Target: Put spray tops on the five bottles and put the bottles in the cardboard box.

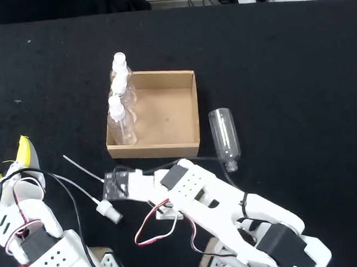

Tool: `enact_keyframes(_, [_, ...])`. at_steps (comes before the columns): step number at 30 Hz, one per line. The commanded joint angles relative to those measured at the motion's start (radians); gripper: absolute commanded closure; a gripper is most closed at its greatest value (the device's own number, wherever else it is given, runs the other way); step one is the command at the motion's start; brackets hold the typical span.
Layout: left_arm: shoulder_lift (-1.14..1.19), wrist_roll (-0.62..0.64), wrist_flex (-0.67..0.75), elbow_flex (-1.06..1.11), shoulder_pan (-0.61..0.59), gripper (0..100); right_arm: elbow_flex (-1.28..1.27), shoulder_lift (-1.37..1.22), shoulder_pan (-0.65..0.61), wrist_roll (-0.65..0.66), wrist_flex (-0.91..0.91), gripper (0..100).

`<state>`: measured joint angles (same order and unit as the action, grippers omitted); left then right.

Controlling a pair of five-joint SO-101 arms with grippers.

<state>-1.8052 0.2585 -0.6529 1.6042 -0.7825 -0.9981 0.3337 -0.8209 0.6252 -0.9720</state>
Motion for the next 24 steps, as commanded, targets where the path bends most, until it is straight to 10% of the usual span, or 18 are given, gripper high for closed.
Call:
enact_keyframes(1, [-0.003, 0.009, 0.026, -0.042, -0.005, 77, 0.142, 0.007, 0.052, -0.1, -0.115, 91.0])
enact_keyframes(14, [-0.003, 0.009, 0.026, -0.039, -0.005, 77, 0.524, 0.008, 0.485, -0.011, -0.552, 96.9])
enact_keyframes(24, [-0.003, 0.009, 0.026, -0.042, -0.005, 77, 0.568, -0.002, 1.154, -0.008, -0.488, 96.7])
